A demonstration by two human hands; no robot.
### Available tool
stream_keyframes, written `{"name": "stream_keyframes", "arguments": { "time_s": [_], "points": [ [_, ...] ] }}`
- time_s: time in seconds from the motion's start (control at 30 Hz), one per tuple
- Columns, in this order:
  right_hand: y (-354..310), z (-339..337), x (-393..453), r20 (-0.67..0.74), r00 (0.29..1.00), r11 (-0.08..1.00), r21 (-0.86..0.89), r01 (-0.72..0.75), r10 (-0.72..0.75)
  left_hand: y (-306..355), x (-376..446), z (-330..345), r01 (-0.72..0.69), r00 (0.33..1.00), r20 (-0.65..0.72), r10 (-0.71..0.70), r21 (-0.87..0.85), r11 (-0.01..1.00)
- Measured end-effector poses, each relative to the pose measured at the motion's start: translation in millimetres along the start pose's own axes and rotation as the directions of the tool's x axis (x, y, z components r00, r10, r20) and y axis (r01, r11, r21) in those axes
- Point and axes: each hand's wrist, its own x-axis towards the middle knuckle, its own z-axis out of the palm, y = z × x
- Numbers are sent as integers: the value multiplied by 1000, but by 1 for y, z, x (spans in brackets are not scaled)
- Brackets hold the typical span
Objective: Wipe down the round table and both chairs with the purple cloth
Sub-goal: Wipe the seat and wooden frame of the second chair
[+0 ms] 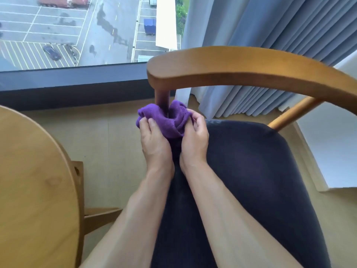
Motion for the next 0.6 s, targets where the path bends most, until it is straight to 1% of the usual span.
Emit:
{"name": "stream_keyframes", "arguments": {
  "time_s": [0.07,0.17,0.23,0.3,0.37,0.47,0.53,0.6],
  "points": [
    [-7,-18,1,8,999,999,29,-33,33,-5,-12,8,11,995,103,-7,-43,999],
    [-21,-48,2,-24,998,994,88,-59,61,-15,-28,31,22,972,236,-14,-29,999],
    [-32,-73,5,-79,995,988,142,-56,68,-20,-42,54,15,951,309,-17,10,1000],
    [-41,-98,6,-160,984,976,211,-48,83,-23,-59,76,14,935,353,-29,45,999],
    [-53,-127,8,-301,948,953,301,-10,105,-28,-76,102,40,915,399,-55,47,998],
    [-79,-168,25,-485,860,882,462,95,161,-35,-94,153,30,868,491,-68,84,996],
    [-101,-189,47,-536,840,857,470,210,89,-33,-102,197,48,855,513,-72,59,997],
    [-119,-198,71,-539,842,852,448,271,15,-29,-104,233,153,859,501,-105,-56,987]
  ]
}}
